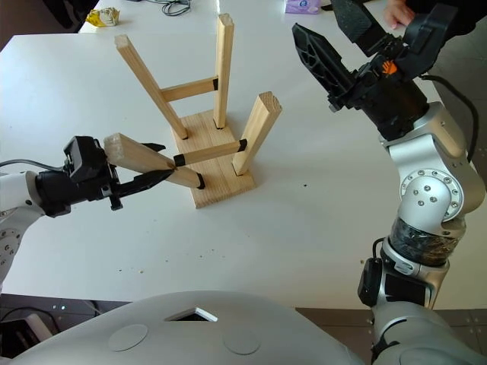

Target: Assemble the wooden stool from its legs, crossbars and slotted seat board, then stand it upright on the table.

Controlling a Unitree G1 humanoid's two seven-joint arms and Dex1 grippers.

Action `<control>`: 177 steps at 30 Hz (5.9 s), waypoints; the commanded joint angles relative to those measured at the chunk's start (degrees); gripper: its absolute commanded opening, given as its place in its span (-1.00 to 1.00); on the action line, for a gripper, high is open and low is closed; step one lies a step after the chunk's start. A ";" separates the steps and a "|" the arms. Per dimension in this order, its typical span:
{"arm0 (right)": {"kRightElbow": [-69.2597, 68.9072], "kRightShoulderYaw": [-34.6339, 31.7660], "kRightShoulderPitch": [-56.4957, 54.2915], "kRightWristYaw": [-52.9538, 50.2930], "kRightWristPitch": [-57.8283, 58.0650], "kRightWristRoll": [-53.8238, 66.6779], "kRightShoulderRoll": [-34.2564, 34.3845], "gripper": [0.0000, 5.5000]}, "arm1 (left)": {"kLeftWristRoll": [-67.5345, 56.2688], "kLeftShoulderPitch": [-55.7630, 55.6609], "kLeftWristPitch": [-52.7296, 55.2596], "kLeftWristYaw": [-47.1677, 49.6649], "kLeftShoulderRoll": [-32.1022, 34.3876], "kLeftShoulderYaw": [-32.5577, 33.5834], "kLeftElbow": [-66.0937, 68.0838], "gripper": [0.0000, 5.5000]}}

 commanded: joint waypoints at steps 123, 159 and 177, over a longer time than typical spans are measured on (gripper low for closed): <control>-11.67 29.53 8.18 -14.09 7.06 -20.15 8.22 -1.00 | 15.18 -16.61 4.83 -1.79 1.22 -28.70 22.06 -0.25; -9.14 27.97 5.77 -10.35 10.00 -20.20 7.48 -1.00 | 16.11 -18.99 1.43 -3.81 -1.26 -31.62 26.76 -0.25; -9.48 13.75 4.74 -6.74 8.86 -8.21 6.16 -1.00 | 2.81 -10.20 -1.98 -6.29 0.13 -15.47 19.82 -0.25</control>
